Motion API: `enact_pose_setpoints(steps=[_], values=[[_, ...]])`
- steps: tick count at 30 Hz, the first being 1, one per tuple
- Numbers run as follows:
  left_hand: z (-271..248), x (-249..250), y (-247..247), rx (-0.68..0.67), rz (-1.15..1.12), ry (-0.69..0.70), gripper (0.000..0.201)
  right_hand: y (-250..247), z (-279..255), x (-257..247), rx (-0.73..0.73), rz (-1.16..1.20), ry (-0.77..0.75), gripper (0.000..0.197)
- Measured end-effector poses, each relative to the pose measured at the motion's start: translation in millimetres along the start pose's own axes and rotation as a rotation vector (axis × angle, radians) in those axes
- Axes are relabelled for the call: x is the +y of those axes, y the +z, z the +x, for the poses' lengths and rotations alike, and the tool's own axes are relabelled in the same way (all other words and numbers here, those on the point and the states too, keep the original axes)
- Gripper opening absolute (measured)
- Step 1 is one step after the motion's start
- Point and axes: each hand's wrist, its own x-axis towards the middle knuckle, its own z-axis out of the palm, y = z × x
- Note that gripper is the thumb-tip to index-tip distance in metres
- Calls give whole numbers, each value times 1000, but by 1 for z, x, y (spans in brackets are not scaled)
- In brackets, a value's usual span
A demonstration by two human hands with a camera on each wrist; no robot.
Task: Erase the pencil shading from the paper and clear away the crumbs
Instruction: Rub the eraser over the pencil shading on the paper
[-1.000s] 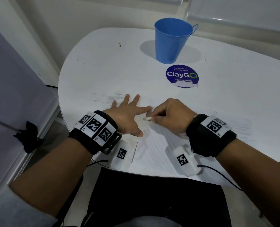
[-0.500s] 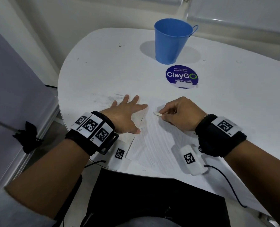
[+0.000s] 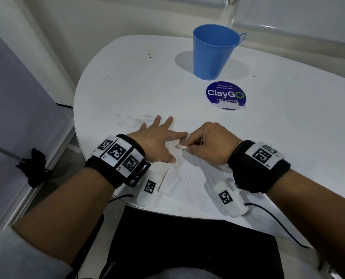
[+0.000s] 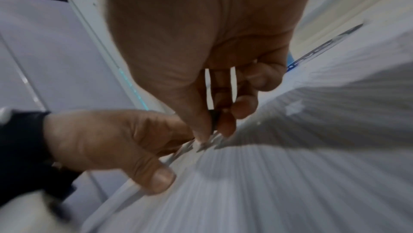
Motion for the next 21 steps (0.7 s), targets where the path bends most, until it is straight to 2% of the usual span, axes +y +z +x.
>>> enact_pose_setpoints(steps=[3, 4, 7, 8, 11, 12, 16, 18, 21], values=[[-1, 0, -1, -4, -2, 3, 85, -7, 6, 4, 91, -14, 56, 12], [-1, 0, -1, -3, -5, 2, 85, -7, 6, 5, 78, 9, 66, 11], [-2, 2, -1, 2, 1, -4, 86, -5, -1, 1, -102, 74, 36, 10], [-2, 2, -1, 3, 4, -7, 86, -5, -1, 2, -103, 71, 34, 12], [-4, 4, -1, 4, -1, -19, 85, -9, 4, 5, 73, 22, 78, 16], [-3, 4, -1, 7, -4, -19, 85, -9, 4, 5, 77, 25, 82, 16], [-1, 1, 0, 12, -9, -11, 86, -2, -7, 1, -123, 60, 14, 16], [-1, 0, 1, 10, -3, -1, 86, 2, -6, 8, -20, 74, 40, 16], [-2, -1, 1, -8, 26, 19, 89, 11, -10, 19, 123, 215, 98, 16]])
